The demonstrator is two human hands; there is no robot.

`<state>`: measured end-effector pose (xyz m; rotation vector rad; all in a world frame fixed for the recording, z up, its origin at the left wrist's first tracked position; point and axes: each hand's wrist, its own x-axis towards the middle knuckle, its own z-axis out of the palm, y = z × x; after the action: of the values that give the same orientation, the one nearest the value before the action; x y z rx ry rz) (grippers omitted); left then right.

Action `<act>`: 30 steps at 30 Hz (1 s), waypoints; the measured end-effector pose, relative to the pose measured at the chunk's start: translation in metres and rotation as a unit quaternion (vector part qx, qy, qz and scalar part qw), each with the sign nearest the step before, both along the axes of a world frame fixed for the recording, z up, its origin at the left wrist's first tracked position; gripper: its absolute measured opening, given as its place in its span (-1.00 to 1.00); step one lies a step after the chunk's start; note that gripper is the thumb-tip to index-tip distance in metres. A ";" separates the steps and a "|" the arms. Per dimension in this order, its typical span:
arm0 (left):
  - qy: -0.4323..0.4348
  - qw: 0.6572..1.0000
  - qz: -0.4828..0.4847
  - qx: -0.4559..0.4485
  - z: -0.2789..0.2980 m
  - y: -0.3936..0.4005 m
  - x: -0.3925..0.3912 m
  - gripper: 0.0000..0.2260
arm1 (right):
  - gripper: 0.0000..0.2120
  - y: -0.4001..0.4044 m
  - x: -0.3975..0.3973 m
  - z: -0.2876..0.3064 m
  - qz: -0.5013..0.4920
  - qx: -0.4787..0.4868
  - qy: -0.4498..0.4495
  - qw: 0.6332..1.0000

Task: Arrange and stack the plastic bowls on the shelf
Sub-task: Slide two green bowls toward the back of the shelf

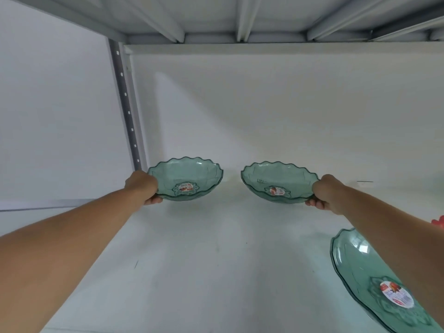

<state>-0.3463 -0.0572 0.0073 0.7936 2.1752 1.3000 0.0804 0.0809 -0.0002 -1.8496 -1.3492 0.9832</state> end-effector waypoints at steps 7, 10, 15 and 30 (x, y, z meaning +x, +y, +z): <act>-0.020 0.999 0.012 -0.021 -0.029 0.032 0.007 -0.75 | -0.67 0.012 -0.010 -0.026 -0.047 -0.048 0.018 0.998; -0.027 0.999 0.016 -0.012 -0.038 0.041 0.003 -0.73 | -0.69 0.013 -0.015 -0.026 -0.038 -0.036 0.020 0.998; -0.002 0.999 0.009 -0.040 -0.038 0.045 -0.001 -0.64 | -0.64 0.016 -0.011 -0.022 -0.006 -0.034 -0.010 0.999; 0.388 0.891 -0.226 0.064 0.017 0.036 0.099 -0.37 | -0.32 -0.036 0.010 0.020 0.166 0.163 -0.378 0.896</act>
<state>-0.2471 -0.0211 0.0243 2.0126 2.2246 0.9685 0.0905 0.0446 0.0200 -1.8284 -2.1855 0.1122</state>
